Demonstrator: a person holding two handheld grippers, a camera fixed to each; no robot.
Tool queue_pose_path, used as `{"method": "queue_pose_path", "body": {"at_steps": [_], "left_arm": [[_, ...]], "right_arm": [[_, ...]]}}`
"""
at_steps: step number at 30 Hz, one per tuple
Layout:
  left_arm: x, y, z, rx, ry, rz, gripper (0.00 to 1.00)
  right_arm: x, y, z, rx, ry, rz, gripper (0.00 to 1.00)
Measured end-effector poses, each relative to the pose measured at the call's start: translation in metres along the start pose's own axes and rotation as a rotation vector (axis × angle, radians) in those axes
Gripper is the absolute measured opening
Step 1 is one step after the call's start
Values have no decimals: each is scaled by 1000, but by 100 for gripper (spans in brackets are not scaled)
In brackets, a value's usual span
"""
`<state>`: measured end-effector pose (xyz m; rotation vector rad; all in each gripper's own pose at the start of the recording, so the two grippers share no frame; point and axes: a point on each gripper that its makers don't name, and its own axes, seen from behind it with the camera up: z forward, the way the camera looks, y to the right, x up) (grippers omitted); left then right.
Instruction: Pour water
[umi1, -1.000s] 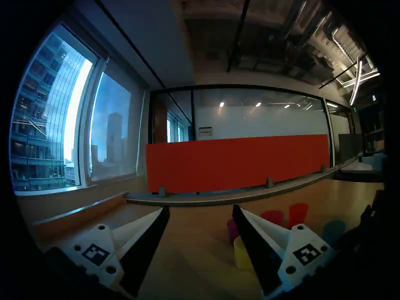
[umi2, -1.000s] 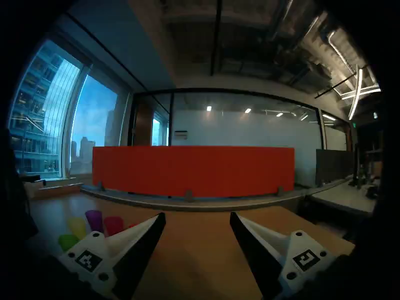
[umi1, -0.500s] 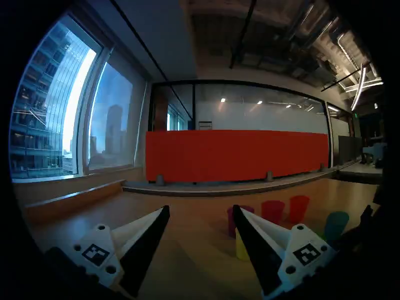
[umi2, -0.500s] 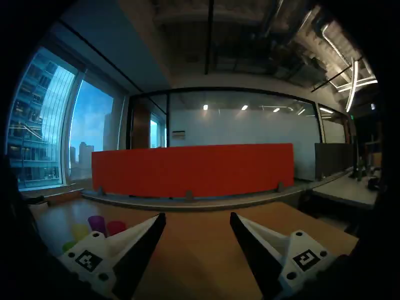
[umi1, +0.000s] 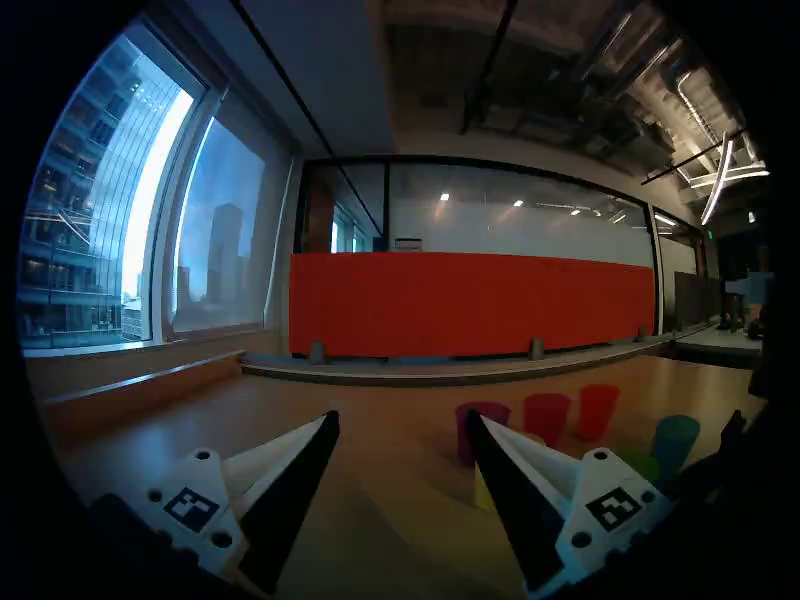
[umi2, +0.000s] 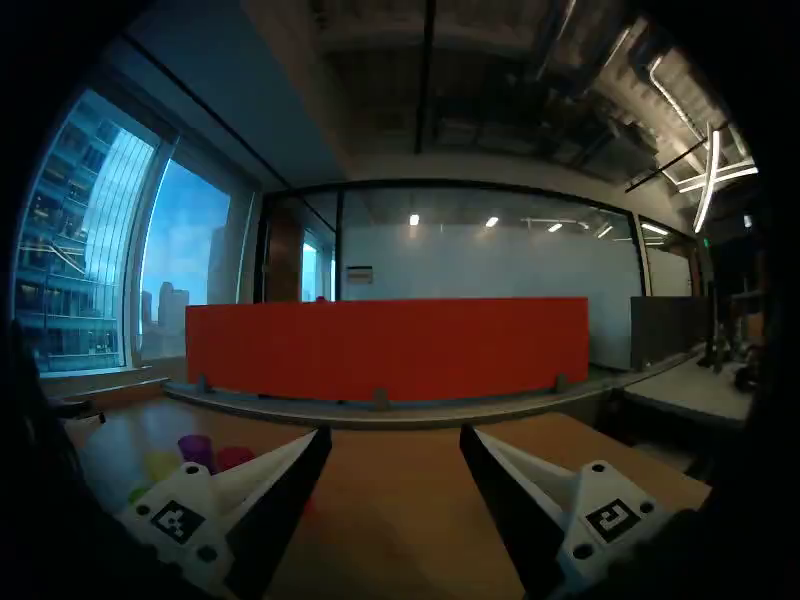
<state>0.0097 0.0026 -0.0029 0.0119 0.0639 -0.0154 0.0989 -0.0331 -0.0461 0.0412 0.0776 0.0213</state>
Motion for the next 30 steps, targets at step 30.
{"method": "queue_pose_path", "body": {"at_steps": [30], "left_arm": [[-17, 2, 5, -14, -49, 14, 93]], "right_arm": [[4, 7, -6, -14, 9, -5, 100]]}}
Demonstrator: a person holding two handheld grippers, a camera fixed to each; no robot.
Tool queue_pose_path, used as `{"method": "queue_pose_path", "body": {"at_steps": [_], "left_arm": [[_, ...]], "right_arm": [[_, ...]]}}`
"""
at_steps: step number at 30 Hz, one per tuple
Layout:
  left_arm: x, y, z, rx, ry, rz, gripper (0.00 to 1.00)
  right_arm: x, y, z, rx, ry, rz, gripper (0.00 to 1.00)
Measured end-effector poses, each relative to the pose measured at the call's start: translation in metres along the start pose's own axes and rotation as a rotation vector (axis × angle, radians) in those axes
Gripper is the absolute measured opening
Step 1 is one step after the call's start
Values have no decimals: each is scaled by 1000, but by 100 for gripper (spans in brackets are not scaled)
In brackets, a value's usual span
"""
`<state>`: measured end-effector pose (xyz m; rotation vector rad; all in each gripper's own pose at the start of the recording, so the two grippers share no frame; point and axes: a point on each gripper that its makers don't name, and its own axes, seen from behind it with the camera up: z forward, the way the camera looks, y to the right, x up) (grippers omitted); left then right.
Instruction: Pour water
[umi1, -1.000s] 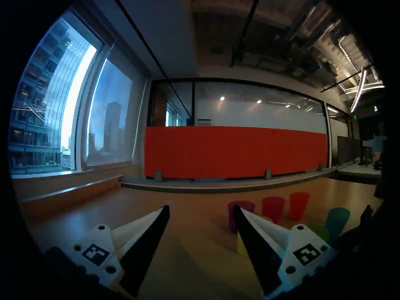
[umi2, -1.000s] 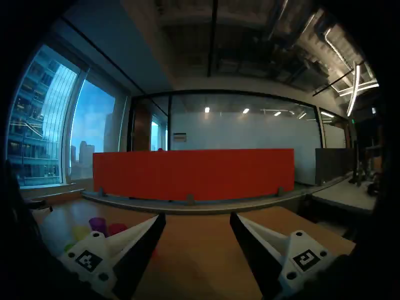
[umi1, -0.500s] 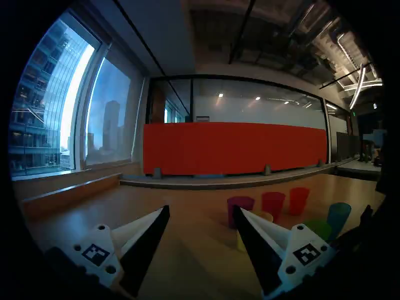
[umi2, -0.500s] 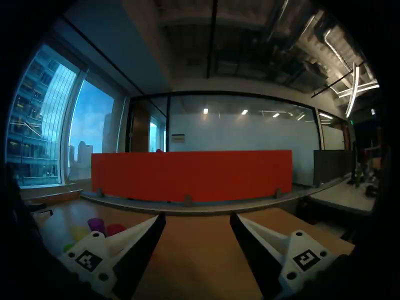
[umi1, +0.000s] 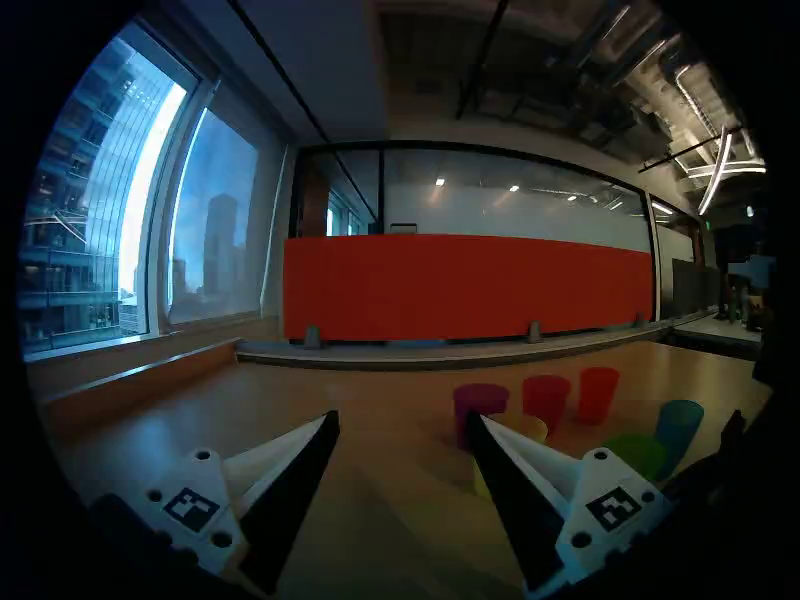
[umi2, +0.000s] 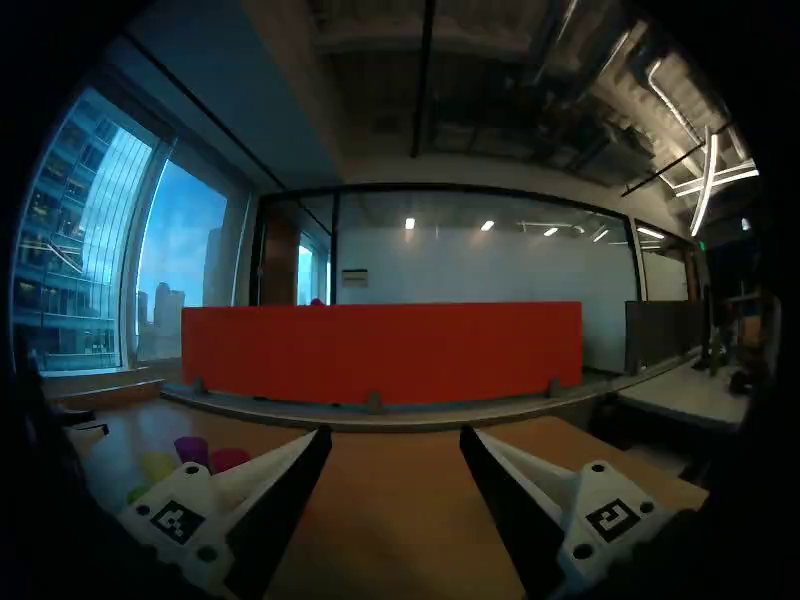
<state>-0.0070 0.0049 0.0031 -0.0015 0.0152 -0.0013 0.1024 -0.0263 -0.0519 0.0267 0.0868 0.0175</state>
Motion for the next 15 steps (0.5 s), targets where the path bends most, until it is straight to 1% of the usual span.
{"method": "queue_pose_path", "body": {"at_steps": [15], "left_arm": [[-1, 1, 0, -2, -3, 2, 93]], "right_arm": [[-2, 1, -4, 6, 2, -4, 100]]}}
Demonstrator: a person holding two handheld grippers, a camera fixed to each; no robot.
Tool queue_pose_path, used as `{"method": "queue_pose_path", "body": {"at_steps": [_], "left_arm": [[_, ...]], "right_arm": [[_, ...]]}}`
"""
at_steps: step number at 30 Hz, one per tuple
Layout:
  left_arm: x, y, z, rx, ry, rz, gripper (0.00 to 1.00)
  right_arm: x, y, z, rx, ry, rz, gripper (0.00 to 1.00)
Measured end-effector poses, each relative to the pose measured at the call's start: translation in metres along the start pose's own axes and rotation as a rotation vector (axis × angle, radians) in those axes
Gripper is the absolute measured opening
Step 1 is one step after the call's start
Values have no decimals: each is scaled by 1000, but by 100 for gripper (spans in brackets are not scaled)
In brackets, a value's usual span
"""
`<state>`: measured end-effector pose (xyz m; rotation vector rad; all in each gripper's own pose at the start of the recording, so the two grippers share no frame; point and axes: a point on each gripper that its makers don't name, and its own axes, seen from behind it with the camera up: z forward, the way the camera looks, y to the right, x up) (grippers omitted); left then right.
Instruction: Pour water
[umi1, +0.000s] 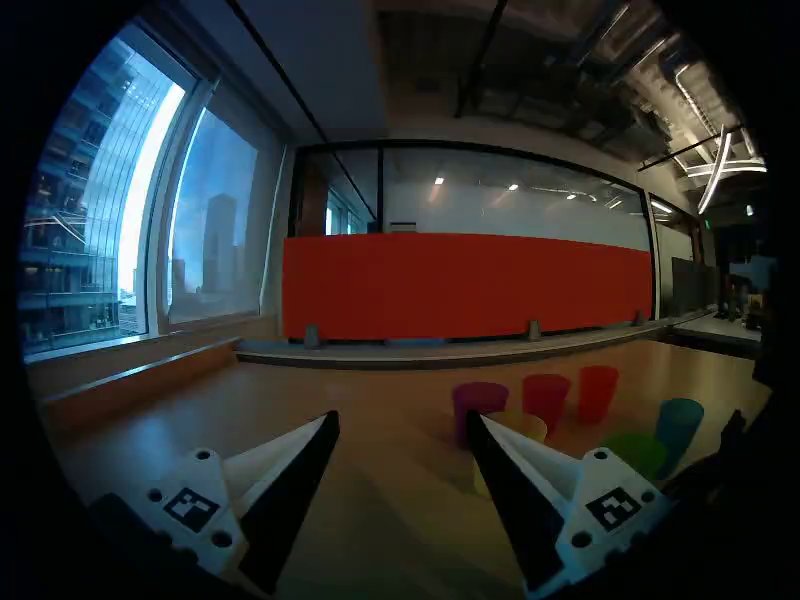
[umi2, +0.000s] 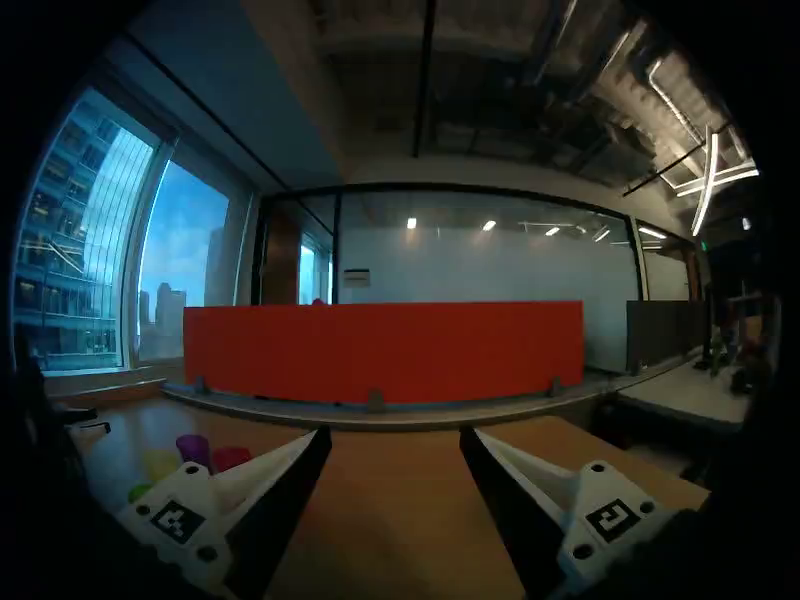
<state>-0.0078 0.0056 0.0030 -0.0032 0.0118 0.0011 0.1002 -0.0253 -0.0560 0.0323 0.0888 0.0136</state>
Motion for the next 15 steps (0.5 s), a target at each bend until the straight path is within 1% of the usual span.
{"method": "queue_pose_path", "body": {"at_steps": [9, 15], "left_arm": [[-1, 0, 0, 0, 0, 0, 93], [-1, 0, 1, 0, 0, 1, 93]], "right_arm": [[-7, 2, -1, 9, -1, -47, 100], [-12, 6, 2, 6, 5, -74, 99]]}}
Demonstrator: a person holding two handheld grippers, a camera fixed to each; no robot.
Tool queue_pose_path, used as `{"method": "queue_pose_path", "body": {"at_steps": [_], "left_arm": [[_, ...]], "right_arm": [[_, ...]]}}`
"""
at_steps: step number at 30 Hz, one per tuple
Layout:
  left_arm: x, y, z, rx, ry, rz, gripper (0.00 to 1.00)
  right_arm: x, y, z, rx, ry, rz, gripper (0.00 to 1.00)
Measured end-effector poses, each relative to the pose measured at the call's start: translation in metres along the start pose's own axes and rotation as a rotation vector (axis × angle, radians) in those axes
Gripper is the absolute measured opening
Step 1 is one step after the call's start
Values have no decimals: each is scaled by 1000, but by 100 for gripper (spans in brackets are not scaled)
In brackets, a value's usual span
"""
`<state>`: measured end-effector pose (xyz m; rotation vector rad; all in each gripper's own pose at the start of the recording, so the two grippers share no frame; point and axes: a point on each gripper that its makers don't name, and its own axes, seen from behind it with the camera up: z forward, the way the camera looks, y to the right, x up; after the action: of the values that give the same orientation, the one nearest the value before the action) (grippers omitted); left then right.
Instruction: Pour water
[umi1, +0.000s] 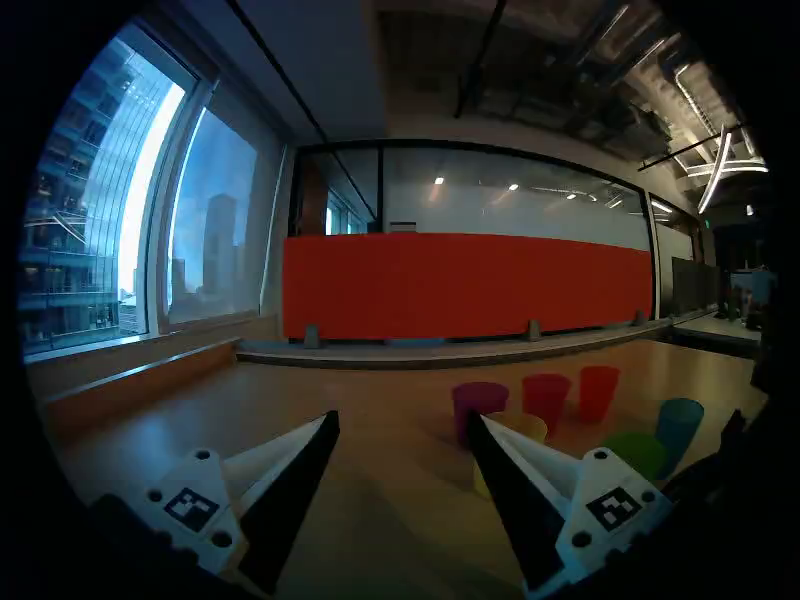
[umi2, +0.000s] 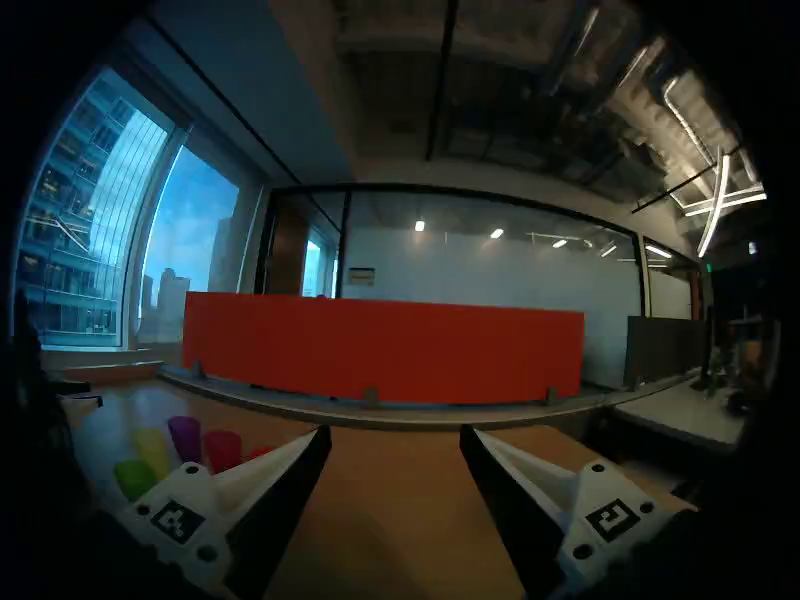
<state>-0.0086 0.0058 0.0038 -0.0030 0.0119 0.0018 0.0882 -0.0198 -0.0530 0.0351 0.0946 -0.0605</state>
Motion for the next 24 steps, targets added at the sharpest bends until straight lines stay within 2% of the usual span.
{"method": "queue_pose_path", "body": {"at_steps": [6, 9, 15, 24], "left_arm": [[0, 1, 0, 0, 0, 0, 93], [0, 1, 0, 0, 0, 0, 93], [0, 1, 0, 0, 0, 0, 93], [0, 0, 0, 0, 0, 0, 93]], "right_arm": [[-7, 6, 5, -22, 0, -29, 99], [-8, 8, 8, -32, 12, -24, 100], [-18, 8, 12, -28, 22, 23, 100], [-52, 6, 20, -18, -8, 74, 100]]}}
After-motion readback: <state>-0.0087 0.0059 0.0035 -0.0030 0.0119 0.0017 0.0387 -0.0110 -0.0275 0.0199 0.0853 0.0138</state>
